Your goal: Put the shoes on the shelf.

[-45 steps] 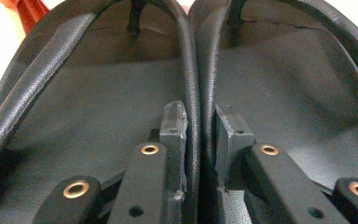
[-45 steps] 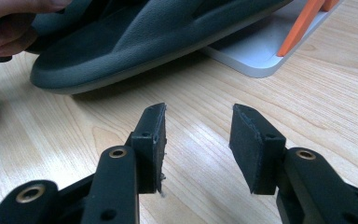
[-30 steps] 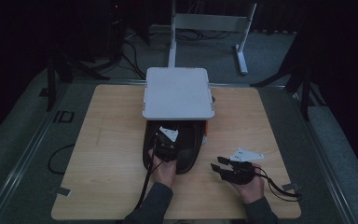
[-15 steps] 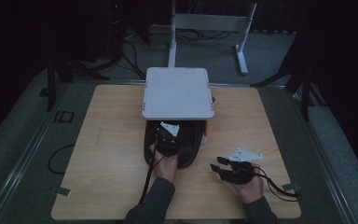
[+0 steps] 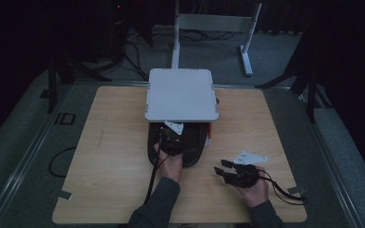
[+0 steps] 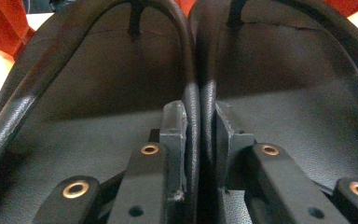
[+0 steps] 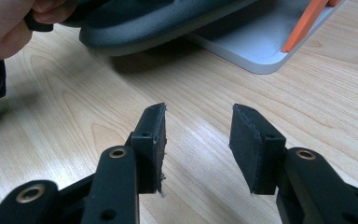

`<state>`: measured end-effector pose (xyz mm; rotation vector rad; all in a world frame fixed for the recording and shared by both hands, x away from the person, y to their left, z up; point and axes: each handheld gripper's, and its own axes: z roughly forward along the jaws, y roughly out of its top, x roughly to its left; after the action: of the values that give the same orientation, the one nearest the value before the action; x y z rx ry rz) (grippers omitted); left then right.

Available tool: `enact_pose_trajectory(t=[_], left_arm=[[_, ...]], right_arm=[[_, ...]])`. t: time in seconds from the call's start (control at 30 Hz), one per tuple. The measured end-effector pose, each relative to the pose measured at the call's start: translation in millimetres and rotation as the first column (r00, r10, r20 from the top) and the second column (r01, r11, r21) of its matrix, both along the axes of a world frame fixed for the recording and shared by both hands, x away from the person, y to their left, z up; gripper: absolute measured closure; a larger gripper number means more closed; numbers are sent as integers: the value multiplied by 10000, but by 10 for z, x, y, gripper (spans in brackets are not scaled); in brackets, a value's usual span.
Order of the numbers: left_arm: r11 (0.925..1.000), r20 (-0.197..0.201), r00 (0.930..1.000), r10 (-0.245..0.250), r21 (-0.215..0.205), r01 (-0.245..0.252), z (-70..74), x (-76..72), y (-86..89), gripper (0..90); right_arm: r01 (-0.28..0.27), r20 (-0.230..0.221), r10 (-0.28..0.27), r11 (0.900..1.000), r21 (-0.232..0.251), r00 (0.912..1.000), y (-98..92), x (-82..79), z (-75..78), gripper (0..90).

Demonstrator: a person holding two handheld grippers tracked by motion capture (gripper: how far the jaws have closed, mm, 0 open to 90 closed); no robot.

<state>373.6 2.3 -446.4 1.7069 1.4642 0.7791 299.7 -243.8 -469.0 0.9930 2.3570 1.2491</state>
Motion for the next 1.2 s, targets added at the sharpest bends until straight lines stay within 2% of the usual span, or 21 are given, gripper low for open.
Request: enact_pose_trajectory(t=[0.43,0.73,1.2], left_arm=[[9996,260,9993,257,-117,-254,96,126,-32,748],[9985,187,9985,514,-221,-510,39,228,-64,746],[9973,436,9965,718,-182,-710,51,309,-98,743]], right_arm=[[1,-30,-1,10000,0,10000,6,7,-8,552],[-39,-78,40,10000,54,10000,15,9,-17,553],[-17,-54,17,10000,47,10000,10,7,-11,553]])
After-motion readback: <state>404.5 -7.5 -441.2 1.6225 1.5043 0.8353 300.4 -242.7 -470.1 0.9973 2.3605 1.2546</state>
